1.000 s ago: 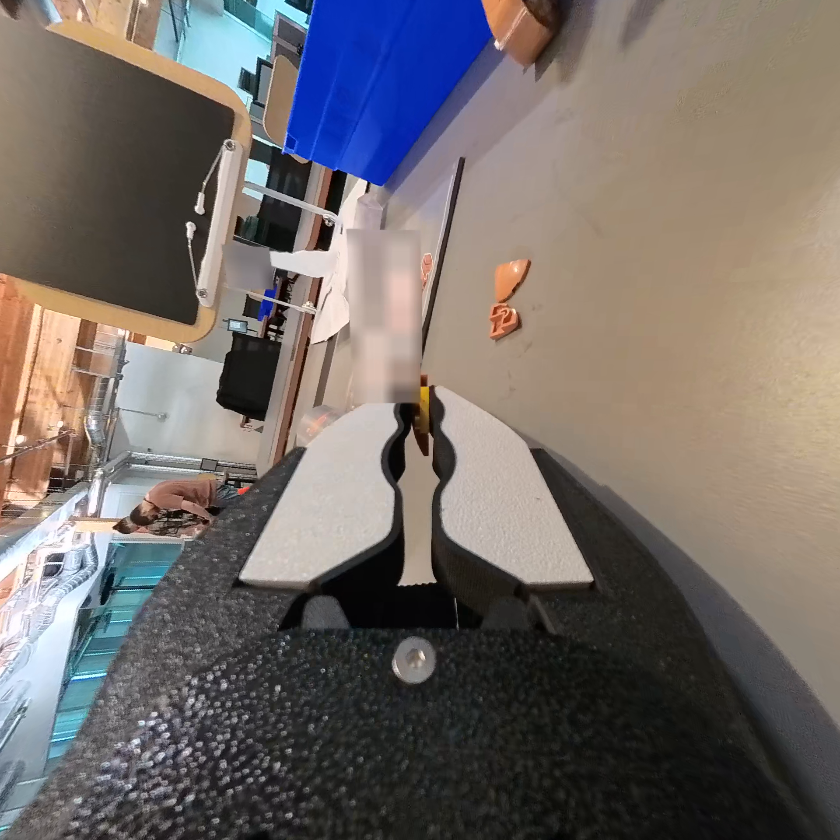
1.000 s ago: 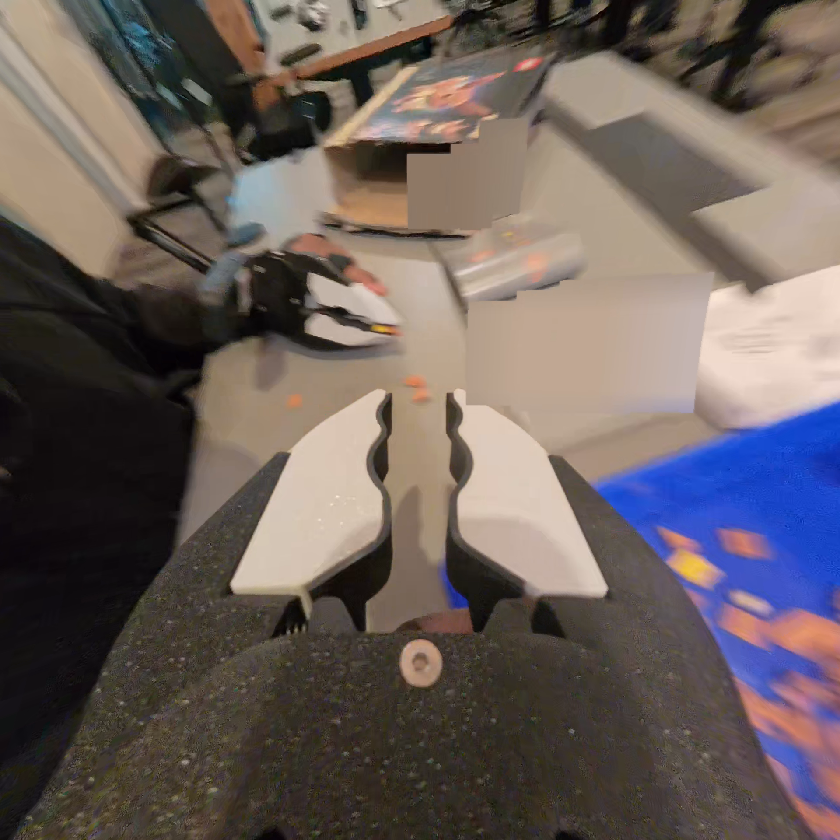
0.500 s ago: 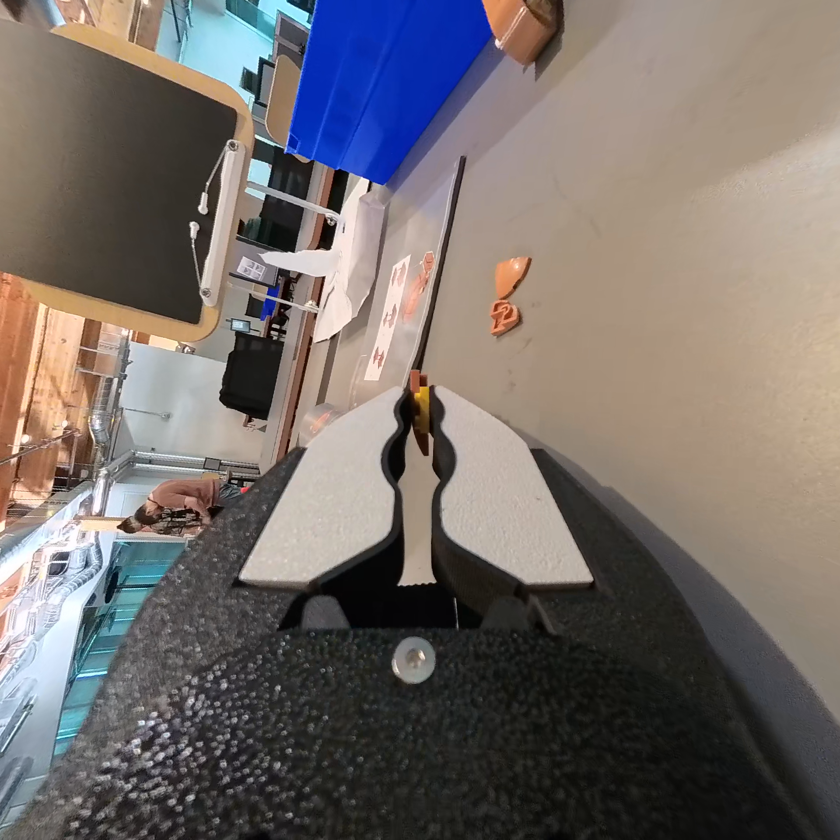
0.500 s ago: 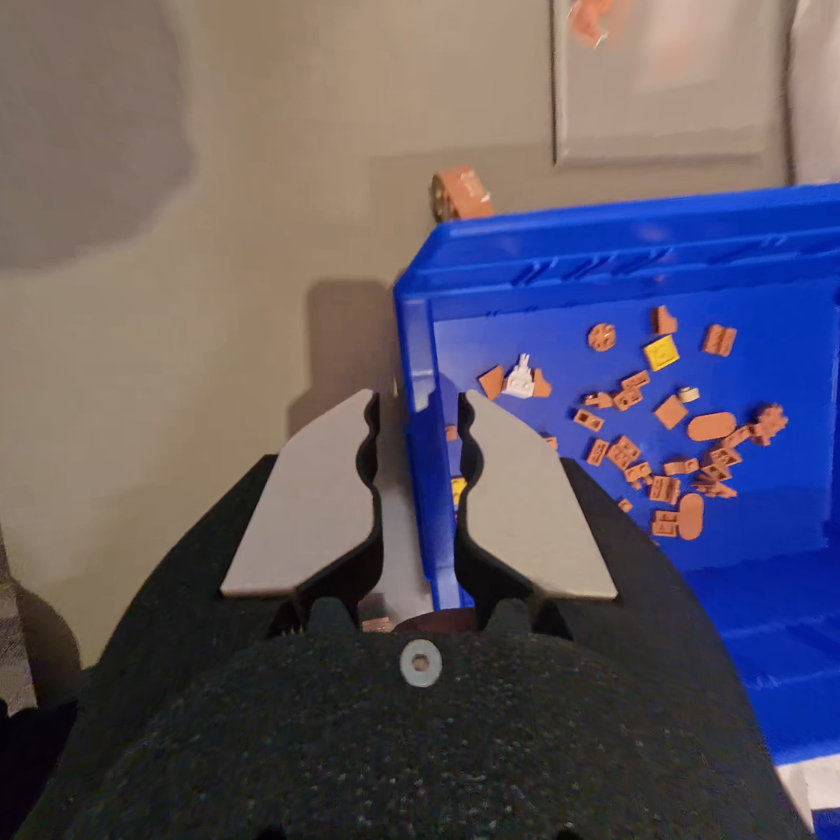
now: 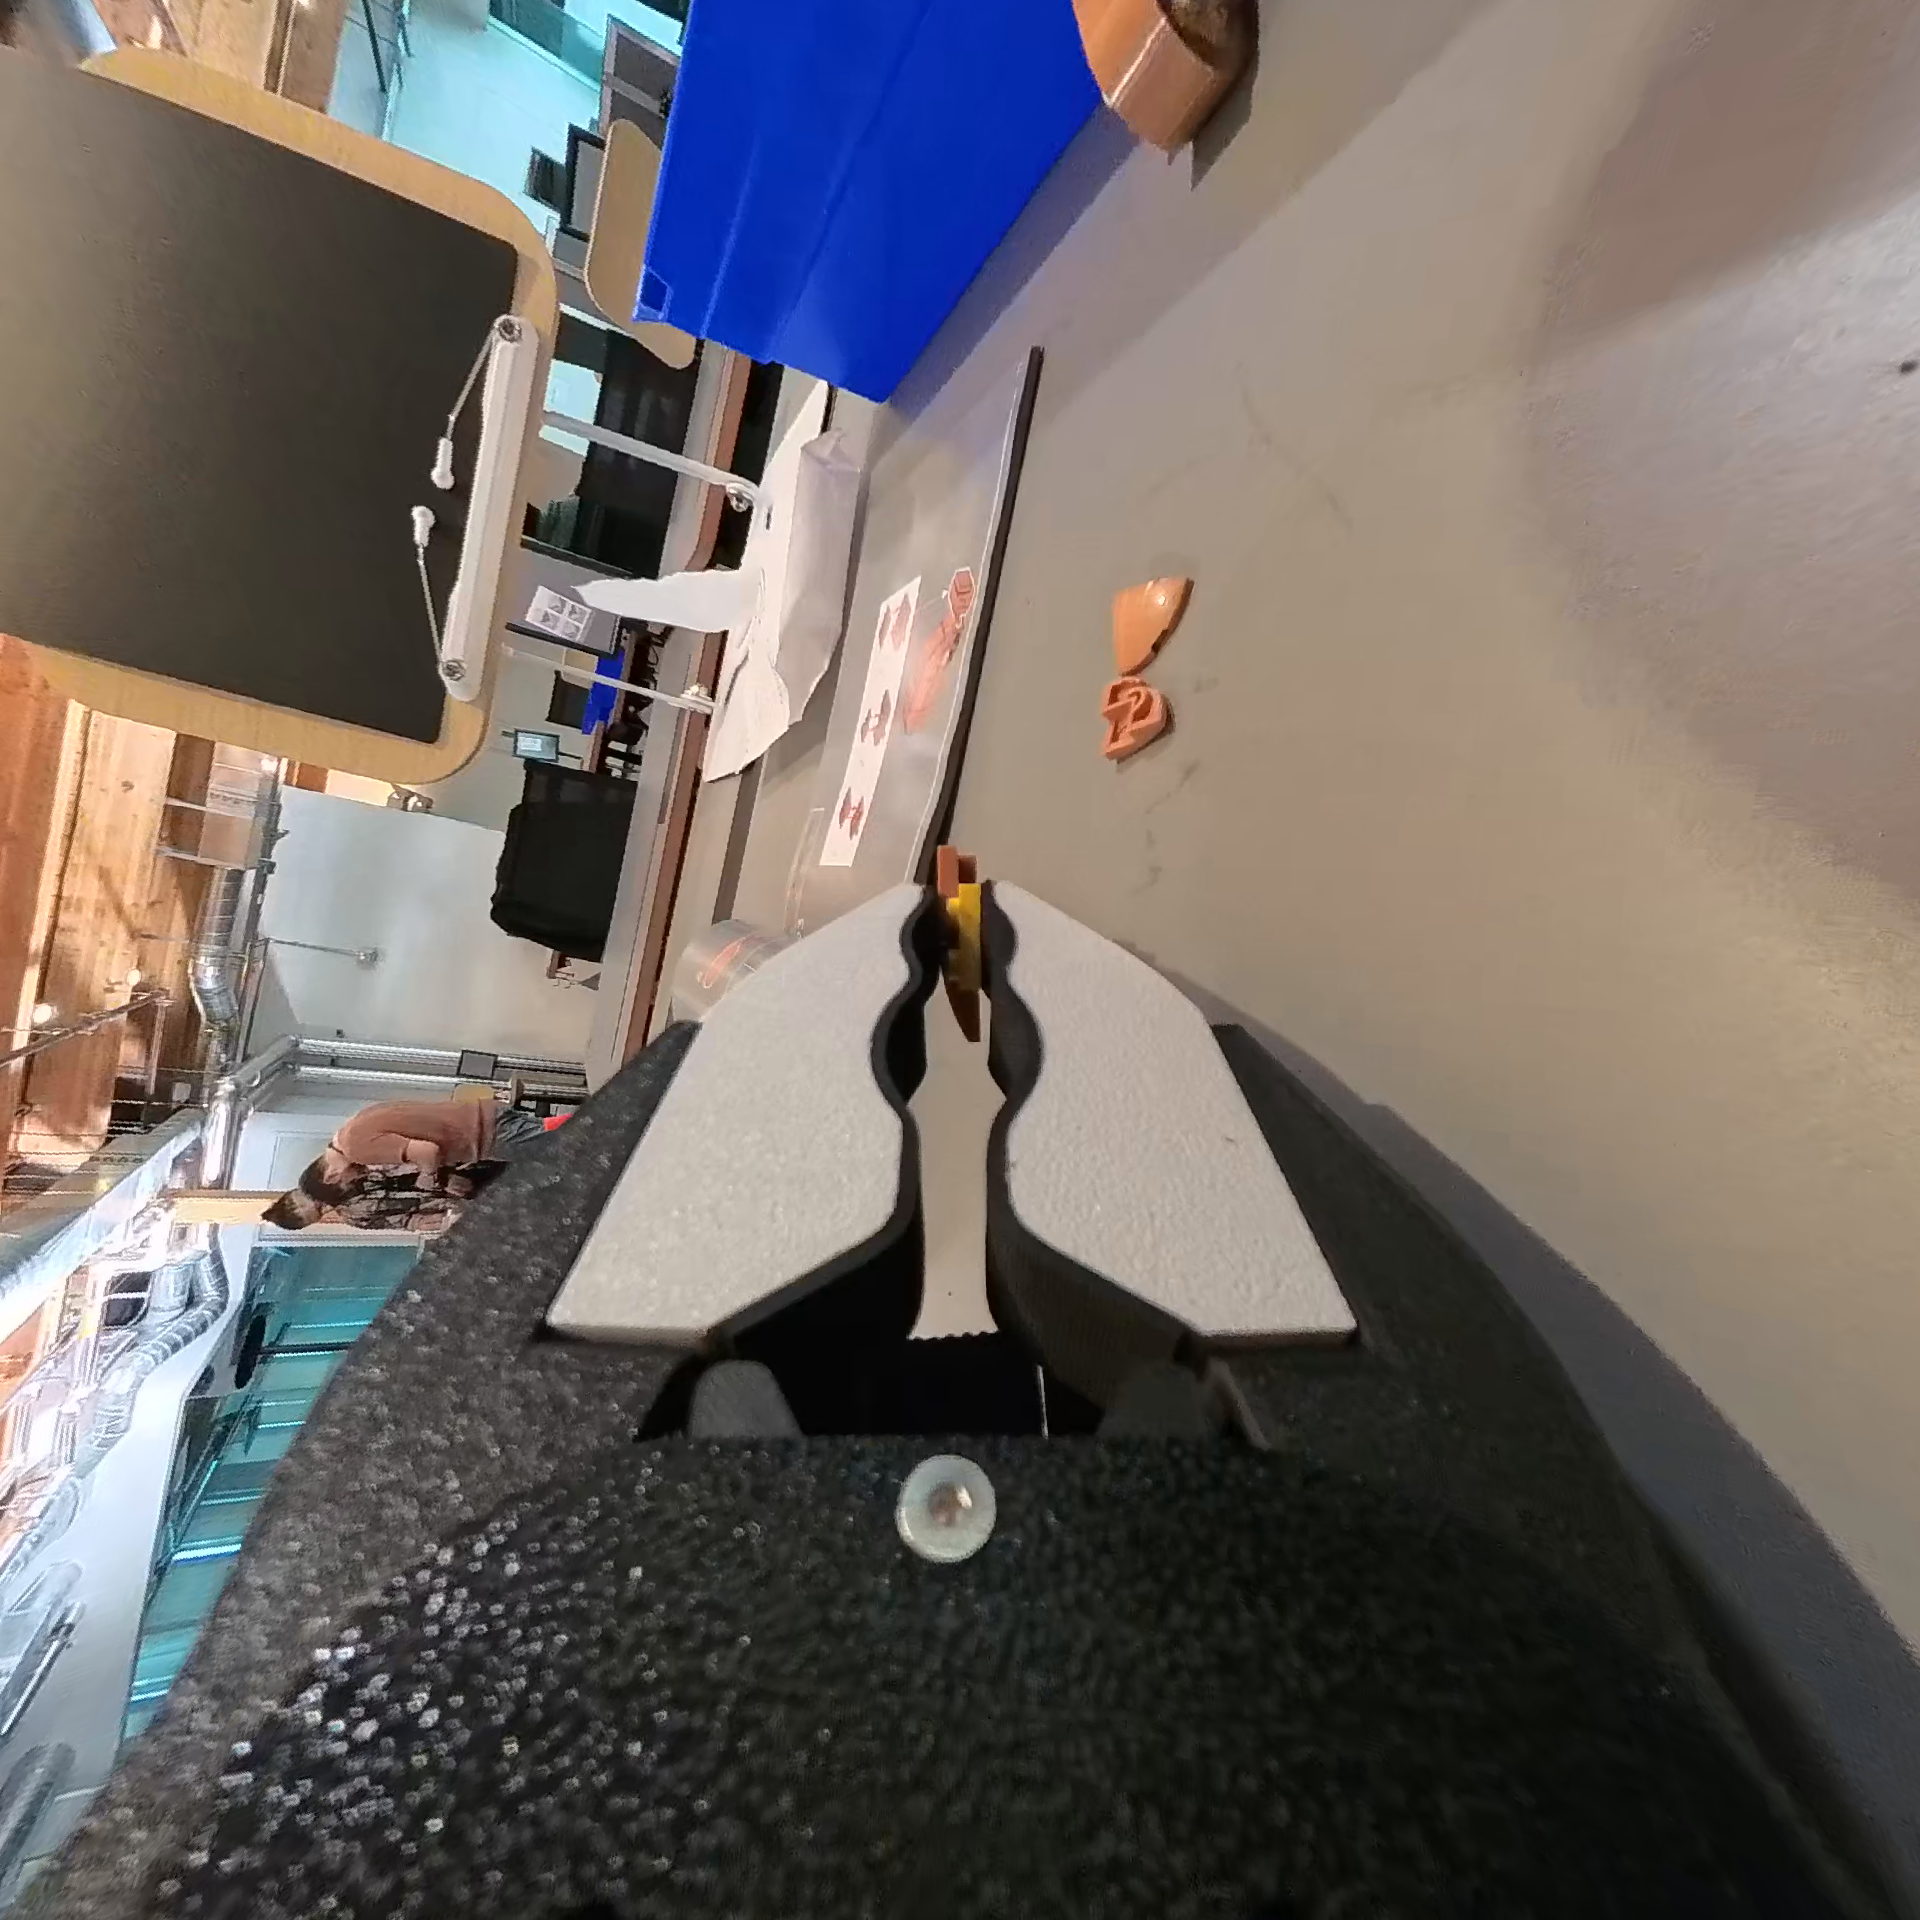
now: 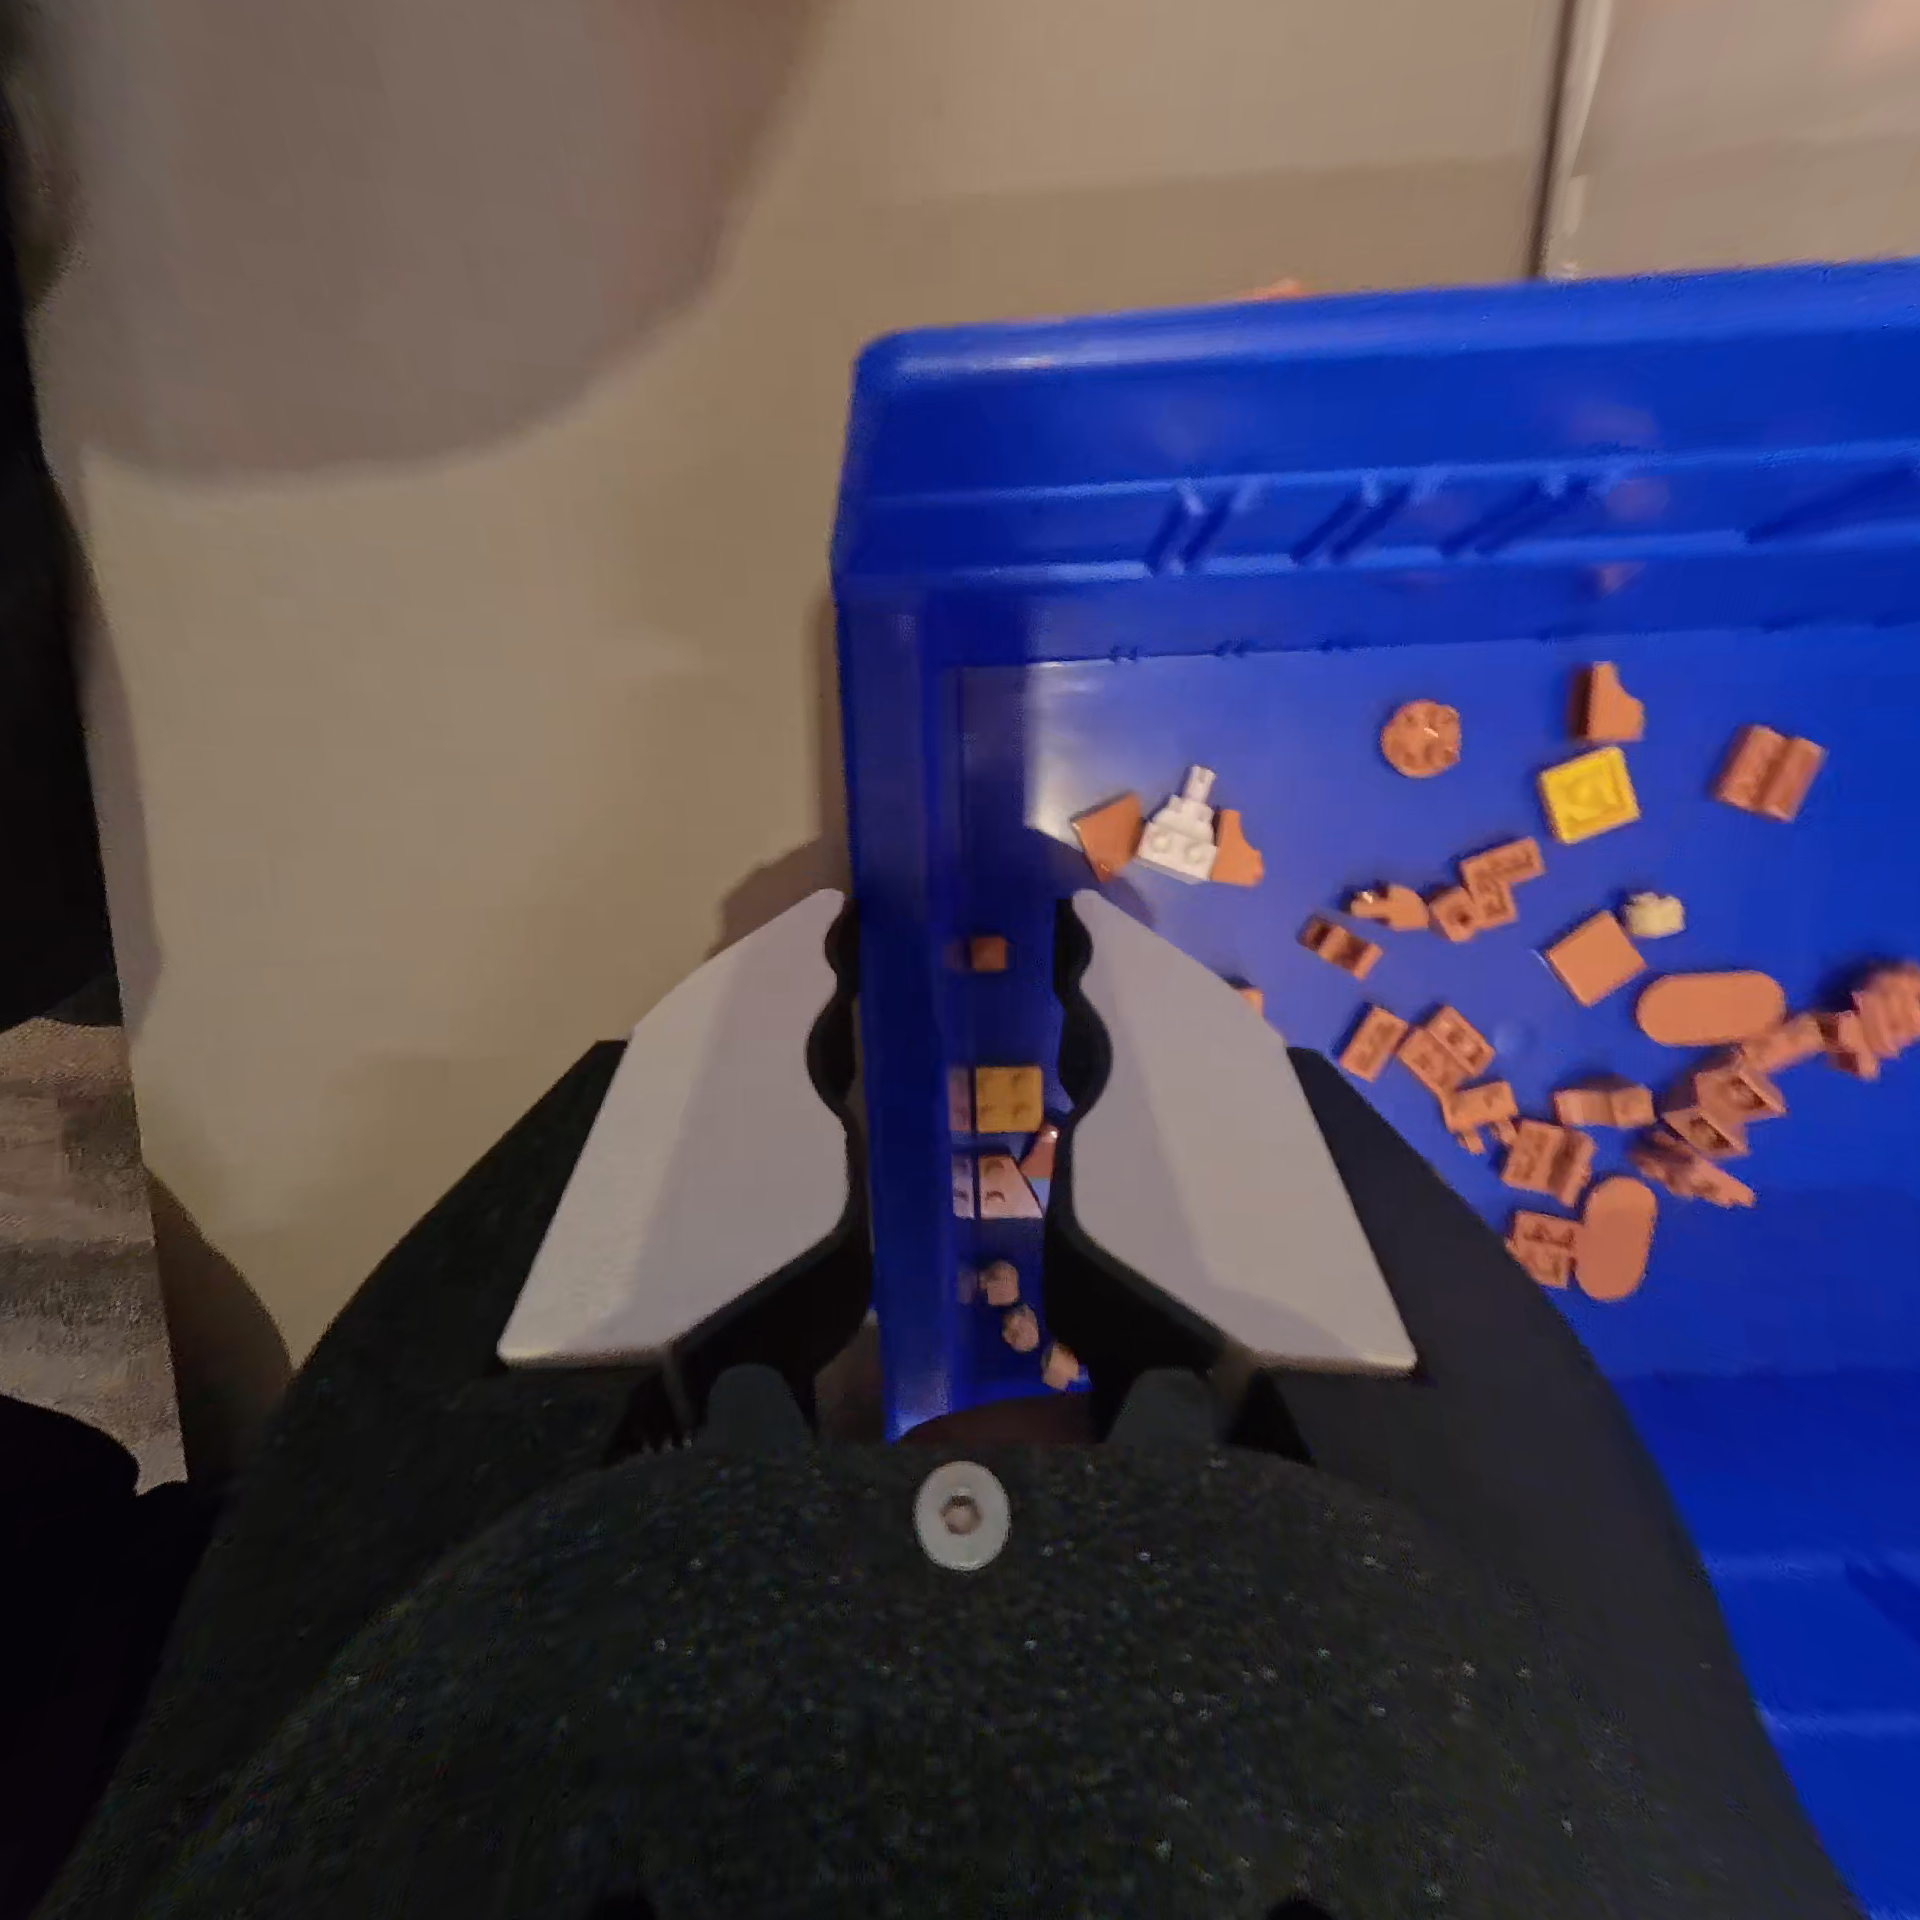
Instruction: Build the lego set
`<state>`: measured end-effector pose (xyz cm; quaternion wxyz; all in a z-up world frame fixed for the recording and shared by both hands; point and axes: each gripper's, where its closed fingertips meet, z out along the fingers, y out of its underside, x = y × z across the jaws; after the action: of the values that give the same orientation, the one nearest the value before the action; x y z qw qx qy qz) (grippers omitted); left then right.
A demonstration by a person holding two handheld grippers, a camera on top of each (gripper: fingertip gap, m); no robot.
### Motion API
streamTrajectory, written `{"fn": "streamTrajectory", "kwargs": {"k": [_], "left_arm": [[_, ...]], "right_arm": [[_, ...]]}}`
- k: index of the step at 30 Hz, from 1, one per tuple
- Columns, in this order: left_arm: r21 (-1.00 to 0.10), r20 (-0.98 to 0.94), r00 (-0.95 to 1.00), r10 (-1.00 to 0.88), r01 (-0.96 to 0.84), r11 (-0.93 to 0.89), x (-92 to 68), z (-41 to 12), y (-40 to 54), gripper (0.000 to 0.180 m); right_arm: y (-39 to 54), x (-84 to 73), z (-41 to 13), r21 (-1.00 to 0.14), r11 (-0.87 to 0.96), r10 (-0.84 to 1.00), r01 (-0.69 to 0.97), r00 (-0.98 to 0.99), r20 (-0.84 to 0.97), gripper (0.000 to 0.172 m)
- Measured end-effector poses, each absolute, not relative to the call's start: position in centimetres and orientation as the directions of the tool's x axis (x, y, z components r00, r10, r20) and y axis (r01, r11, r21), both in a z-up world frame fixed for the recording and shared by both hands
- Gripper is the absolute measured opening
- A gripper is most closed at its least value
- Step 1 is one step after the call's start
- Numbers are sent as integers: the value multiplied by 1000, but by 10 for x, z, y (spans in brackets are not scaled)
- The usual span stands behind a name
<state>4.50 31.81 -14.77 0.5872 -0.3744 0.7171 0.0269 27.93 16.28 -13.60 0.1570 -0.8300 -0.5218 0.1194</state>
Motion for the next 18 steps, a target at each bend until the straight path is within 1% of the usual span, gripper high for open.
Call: {"fn": "streamTrajectory", "kwargs": {"k": [6,10,13,14,18], "left_arm": [[-403,-860,-34,-509,-566,719,45,-148,317,6],[-407,-856,-39,-516,-566,717,46,-150,318,6],[-413,-850,-39,-525,-568,712,47,-152,320,6],[-417,-848,-37,-528,-570,708,47,-153,321,6],[-412,-849,-38,-526,-576,706,46,-155,322,6]], "right_arm": [[184,323,-113,-404,-499,812,767,577,91,35],[189,349,-113,-335,-538,776,774,610,164,32],[185,362,-123,-204,-525,807,826,560,189,31],[182,362,-127,-150,-501,838,852,521,164,31],[163,365,-151,82,-362,929,929,366,-47,30]]}}
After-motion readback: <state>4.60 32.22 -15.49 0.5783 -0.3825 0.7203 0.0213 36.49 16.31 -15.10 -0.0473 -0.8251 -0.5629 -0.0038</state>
